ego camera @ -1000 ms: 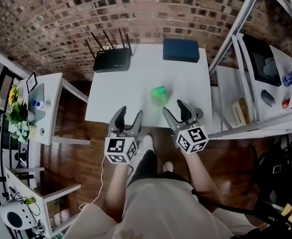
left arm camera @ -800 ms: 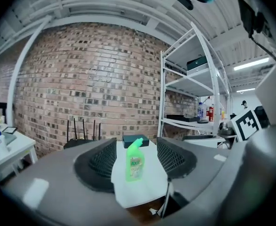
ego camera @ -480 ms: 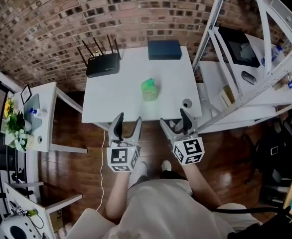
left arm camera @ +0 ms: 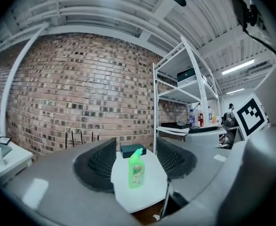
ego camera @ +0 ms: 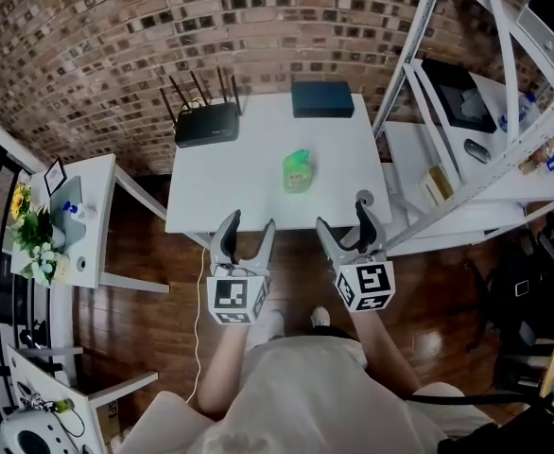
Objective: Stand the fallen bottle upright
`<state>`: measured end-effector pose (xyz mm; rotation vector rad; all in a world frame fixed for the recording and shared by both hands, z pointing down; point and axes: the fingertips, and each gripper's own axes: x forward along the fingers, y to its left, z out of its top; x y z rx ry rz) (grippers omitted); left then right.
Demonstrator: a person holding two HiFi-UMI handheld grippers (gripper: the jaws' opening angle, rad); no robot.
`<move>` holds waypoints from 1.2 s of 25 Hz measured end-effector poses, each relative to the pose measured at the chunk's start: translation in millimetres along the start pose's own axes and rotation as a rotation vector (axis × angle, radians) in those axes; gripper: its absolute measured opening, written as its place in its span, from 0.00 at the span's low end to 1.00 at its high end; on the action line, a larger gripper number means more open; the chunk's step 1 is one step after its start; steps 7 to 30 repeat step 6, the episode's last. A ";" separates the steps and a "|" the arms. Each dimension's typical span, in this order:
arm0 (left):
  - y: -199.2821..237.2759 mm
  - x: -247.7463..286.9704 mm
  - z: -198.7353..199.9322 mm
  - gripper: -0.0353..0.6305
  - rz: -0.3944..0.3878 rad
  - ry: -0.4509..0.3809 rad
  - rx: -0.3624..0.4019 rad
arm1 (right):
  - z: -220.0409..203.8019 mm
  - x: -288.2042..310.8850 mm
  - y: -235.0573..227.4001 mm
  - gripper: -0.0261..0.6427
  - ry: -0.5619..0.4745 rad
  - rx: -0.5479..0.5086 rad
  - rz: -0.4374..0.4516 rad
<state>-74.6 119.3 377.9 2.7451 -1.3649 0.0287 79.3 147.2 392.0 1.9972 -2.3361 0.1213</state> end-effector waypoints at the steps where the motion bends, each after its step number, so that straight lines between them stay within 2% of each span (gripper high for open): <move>1: 0.6 1.0 2.0 0.47 0.000 -0.005 0.006 | 1.1 0.7 -2.2 0.56 -0.001 -0.004 -0.009; 6: 4.6 5.1 6.7 0.47 0.011 -0.015 0.021 | 6.8 3.6 -7.5 0.55 -0.002 -0.040 -0.034; 30: 4.6 5.1 6.7 0.47 0.011 -0.015 0.021 | 6.8 3.6 -7.5 0.55 -0.002 -0.040 -0.034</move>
